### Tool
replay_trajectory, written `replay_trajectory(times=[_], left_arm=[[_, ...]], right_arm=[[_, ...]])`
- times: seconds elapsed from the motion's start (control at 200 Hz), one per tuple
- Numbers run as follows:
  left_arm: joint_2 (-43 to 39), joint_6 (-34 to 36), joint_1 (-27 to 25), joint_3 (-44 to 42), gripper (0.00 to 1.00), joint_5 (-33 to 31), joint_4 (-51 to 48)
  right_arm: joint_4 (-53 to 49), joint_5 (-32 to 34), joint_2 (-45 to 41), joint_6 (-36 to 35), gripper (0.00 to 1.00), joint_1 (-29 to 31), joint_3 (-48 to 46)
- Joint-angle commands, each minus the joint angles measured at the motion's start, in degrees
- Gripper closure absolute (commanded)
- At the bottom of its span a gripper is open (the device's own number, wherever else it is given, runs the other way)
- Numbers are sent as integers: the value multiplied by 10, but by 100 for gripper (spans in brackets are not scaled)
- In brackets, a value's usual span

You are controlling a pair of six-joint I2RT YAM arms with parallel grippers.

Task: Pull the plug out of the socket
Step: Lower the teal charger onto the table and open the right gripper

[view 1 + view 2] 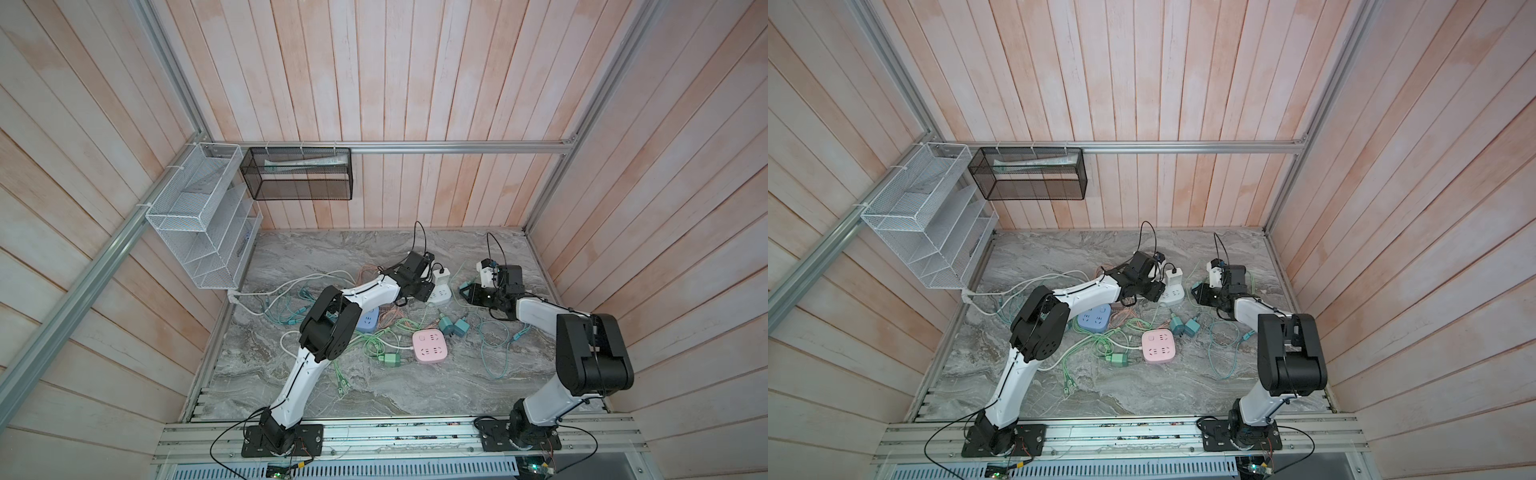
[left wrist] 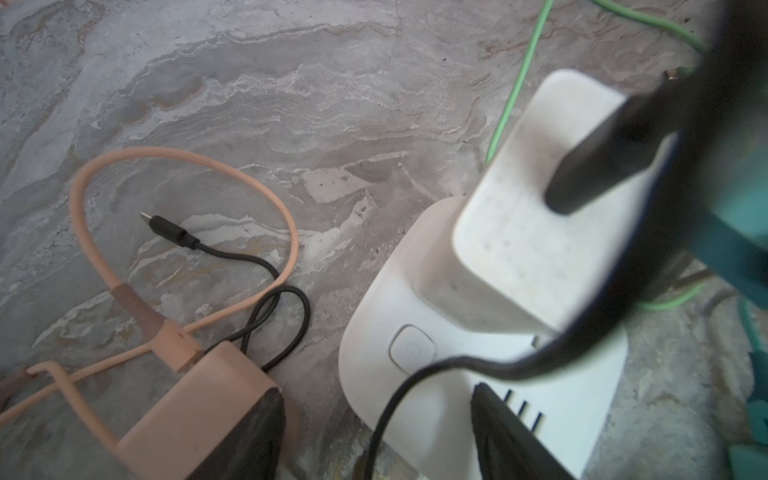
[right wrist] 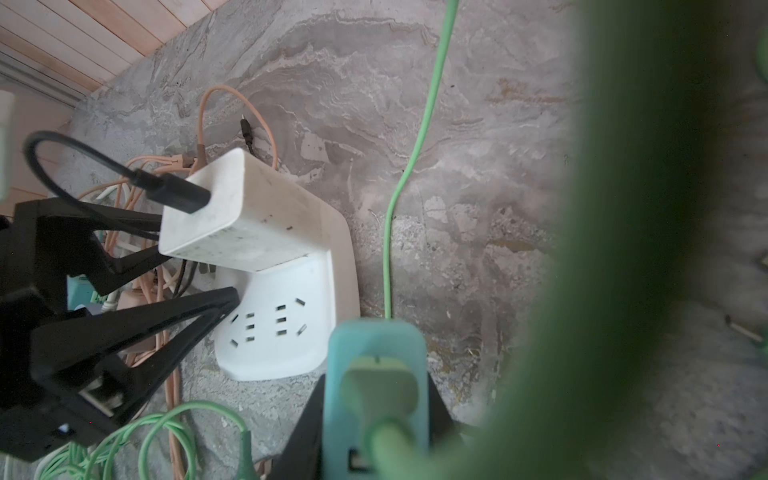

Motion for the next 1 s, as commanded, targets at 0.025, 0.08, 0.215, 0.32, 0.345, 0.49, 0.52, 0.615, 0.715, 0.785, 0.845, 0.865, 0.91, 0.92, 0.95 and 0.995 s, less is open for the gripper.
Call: replay_trajectory(times=[0.025,0.08,0.215,0.32,0.345,0.49,0.52,0.615,0.715,0.785,0.845,0.865,0.91,0.92,0.95,0.995], left_arm=[[2,3,-3,-19,27,7,-37],[2,3,-3,-20,27,6,-37],[1,3,-2,-21,27,3,-37],[-4,2,-3,-23,27,-4,-36],[-6,2,-3,-23,26,-4,-36],[-16,3,-3,-22,24,-4,-34],[-17,2,-3,-22,23,-4,-32],[-22,4,-2,-21,23,-5,-33],[-26,3,-3,-23,23,-8,-33],[-30,2,-2,-27,23,-11,-31],[-34,2,-2,-31,23,-11,-28],[-35,2,-2,-33,23,-12,-27],[-38,1,-2,-36,23,-12,-25],[-39,1,-2,-37,23,-13,-26],[-41,0,-3,-38,23,-12,-25],[-42,0,-3,-40,23,-11,-24]], right_arm=[[5,-28,17,9,83,-14,-9],[2,-29,18,7,82,-16,-9],[-5,-25,23,6,75,-21,-9],[-10,-8,23,9,67,-22,-12],[-13,-4,22,9,65,-23,-12],[-25,22,13,13,49,-23,-11],[-29,27,11,13,47,-23,-11],[-27,37,-1,16,44,-26,-16],[-32,52,-15,17,43,-27,-17],[-39,63,-27,17,43,-27,-16],[-43,68,-37,15,42,-26,-16],[-43,69,-41,15,42,-26,-16],[-42,72,-51,16,42,-27,-19],[-41,72,-53,16,42,-26,-19],[-38,72,-60,16,42,-26,-22],[-28,73,-72,15,41,-23,-27]])
